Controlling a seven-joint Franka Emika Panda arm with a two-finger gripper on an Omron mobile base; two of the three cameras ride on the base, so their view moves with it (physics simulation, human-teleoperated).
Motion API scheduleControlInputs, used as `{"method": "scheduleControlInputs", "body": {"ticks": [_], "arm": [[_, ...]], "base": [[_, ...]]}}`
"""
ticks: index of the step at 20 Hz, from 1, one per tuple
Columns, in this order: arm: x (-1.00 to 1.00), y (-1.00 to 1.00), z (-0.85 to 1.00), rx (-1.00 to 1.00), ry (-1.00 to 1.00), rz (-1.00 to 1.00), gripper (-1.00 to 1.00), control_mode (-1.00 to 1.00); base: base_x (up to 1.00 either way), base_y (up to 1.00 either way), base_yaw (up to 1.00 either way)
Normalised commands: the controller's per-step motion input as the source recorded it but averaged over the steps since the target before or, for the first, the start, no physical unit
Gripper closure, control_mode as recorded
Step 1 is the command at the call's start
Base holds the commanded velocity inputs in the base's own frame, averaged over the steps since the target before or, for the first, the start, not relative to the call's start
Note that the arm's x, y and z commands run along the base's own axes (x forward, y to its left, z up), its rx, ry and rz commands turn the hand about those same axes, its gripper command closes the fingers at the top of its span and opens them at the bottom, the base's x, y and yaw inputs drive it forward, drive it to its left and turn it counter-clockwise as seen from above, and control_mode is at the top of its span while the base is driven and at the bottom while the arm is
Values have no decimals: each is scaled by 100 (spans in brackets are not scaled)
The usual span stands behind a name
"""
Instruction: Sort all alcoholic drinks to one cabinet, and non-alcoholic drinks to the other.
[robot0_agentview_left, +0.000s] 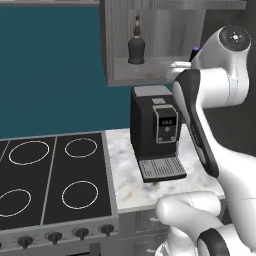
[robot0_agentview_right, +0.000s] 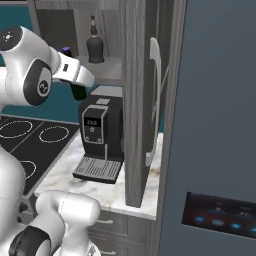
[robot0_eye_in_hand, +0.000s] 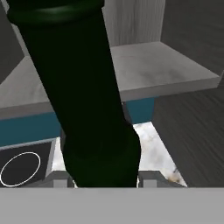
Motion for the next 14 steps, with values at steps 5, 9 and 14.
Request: {"method": "scheduleControlInputs", "body": {"ticks": [5,9,14], "arm": [[42,-25,42,-4,-15,0,100,-100],[42,-28,44,-3,-13,0,100,-100],[65,-25,11,0,-2,0,100,-100]], "base": [[0,0,0],[0,0,0],[0,0,0]]}}
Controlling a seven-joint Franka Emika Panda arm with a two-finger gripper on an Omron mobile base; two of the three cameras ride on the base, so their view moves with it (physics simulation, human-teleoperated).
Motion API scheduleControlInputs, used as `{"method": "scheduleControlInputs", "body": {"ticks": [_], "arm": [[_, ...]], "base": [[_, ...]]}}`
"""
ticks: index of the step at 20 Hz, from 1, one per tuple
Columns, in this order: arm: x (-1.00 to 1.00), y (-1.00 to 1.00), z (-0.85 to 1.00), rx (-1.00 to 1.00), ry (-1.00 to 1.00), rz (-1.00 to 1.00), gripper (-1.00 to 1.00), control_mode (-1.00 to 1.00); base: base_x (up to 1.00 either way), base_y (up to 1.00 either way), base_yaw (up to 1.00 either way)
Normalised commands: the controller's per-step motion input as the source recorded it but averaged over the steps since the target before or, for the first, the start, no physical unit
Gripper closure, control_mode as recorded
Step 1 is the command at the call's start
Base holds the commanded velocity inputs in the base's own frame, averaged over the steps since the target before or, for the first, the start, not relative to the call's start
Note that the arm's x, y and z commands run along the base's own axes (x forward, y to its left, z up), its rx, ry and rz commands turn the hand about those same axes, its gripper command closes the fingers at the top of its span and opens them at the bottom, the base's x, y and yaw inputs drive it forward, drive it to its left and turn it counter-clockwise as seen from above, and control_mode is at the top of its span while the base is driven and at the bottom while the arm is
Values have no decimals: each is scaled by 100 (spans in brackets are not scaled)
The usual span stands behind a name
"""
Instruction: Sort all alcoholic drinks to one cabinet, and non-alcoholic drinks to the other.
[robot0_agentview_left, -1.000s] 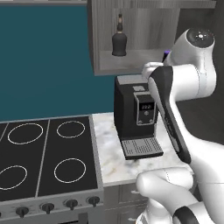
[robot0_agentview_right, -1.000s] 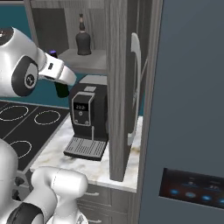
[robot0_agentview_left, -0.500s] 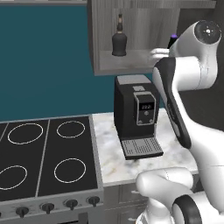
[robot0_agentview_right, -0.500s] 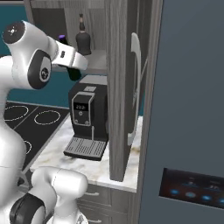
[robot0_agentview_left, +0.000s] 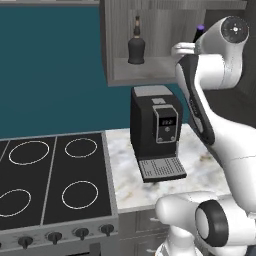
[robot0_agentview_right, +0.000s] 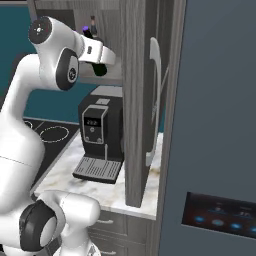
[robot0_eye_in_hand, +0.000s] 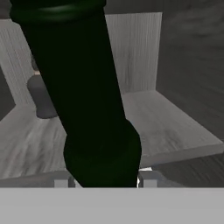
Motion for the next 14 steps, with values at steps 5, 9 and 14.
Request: {"method": "scheduleControlInputs", "body": {"ticks": [5,9,14], "arm": [[74,-20,-6,0,2,0,100,-100],[71,-7,-12,0,0,0,100,-100],[66,-4,-20,0,5,0,100,-100]], "base": [[0,0,0],[0,0,0],[0,0,0]]}}
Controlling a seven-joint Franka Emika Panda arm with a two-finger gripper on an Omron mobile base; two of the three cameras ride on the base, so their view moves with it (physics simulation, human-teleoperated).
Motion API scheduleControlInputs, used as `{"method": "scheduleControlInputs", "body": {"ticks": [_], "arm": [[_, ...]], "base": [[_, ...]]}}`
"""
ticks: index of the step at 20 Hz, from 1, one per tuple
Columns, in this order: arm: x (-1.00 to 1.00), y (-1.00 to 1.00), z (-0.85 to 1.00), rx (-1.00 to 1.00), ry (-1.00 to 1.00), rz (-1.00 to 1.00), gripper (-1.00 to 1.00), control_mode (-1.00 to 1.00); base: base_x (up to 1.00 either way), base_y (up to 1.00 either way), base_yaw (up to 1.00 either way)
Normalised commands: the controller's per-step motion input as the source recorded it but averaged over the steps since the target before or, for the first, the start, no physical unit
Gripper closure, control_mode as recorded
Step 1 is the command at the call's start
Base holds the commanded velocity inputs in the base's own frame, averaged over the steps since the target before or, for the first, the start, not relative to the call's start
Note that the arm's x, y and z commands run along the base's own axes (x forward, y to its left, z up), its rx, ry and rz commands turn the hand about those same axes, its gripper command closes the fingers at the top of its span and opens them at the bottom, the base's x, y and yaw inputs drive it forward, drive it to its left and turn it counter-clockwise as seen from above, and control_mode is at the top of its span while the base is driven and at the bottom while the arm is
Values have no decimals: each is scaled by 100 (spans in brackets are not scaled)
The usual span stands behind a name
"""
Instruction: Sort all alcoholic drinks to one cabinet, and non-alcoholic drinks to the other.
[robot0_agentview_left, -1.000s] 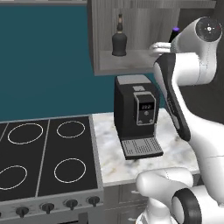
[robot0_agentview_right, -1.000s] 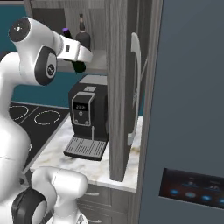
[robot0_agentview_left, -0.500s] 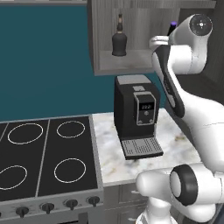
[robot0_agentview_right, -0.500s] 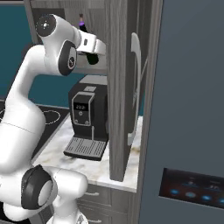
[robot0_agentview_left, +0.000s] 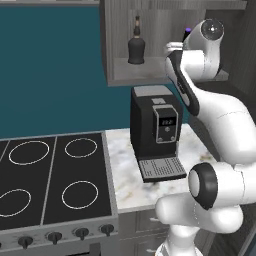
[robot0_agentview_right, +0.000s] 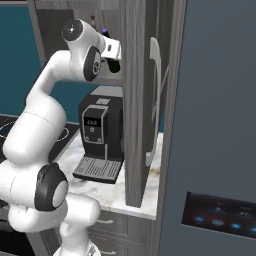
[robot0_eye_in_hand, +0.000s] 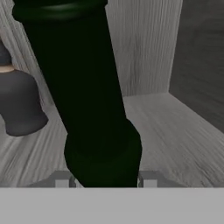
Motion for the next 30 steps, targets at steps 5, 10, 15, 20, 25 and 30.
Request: {"method": "scheduleControlInputs", "body": {"ticks": [5,10,15,20,25,30], "arm": [[44,-6,-29,0,10,0,100,-100],[52,-15,-6,0,8,0,100,-100],[41,-12,-12,0,1,0,100,-100],[2,-4,-31,0,0,0,100,-100],[0,-1,-21,0,0,0,-100,-100],[0,-7,-2,0,0,0,-100,-100]], "base": [[0,0,0],[0,0,0],[0,0,0],[0,0,0],[0,0,0],[0,0,0]]}}
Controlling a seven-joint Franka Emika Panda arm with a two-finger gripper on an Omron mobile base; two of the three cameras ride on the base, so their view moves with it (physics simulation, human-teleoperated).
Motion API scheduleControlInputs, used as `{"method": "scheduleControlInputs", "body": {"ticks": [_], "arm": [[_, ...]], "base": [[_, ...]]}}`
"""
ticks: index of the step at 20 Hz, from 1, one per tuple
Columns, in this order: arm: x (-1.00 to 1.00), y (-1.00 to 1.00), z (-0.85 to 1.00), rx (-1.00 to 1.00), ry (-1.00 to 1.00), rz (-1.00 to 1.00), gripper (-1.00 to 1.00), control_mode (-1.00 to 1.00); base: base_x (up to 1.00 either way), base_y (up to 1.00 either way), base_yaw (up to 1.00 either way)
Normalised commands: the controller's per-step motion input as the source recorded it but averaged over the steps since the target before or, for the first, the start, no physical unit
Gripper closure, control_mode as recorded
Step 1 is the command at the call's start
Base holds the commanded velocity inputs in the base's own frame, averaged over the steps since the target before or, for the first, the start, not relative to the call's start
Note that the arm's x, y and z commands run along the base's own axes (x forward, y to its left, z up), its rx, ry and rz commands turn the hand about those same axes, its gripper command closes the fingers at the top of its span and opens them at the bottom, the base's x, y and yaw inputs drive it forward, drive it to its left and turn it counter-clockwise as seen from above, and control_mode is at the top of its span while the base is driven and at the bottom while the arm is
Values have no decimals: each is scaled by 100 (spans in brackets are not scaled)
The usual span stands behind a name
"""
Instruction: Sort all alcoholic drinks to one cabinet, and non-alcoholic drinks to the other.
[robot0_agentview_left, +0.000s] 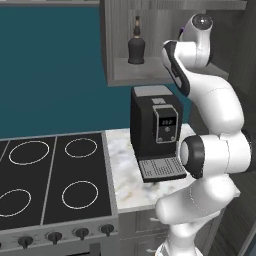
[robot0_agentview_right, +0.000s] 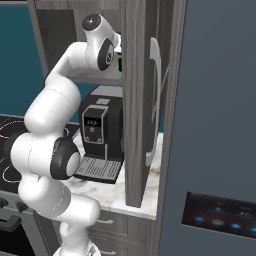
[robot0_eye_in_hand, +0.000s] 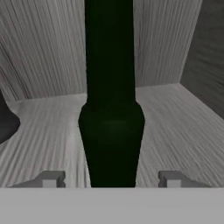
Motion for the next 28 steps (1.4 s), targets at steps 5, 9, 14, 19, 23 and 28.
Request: {"method": "scheduleControlInputs", "body": {"ticks": [5,9,14,19,23,28], "arm": [[0,-4,0,0,-1,0,-100,-100],[-44,0,0,0,-5,0,-100,-100],[-96,3,-19,0,-6,0,-100,-100],[-100,44,-44,0,-3,0,-100,-100],[-100,89,-29,0,0,-2,-100,-100],[-100,95,-13,0,2,-7,-100,-100]], "base": [[0,0,0],[0,0,0],[0,0,0],[0,0,0],[0,0,0],[0,0,0]]}}
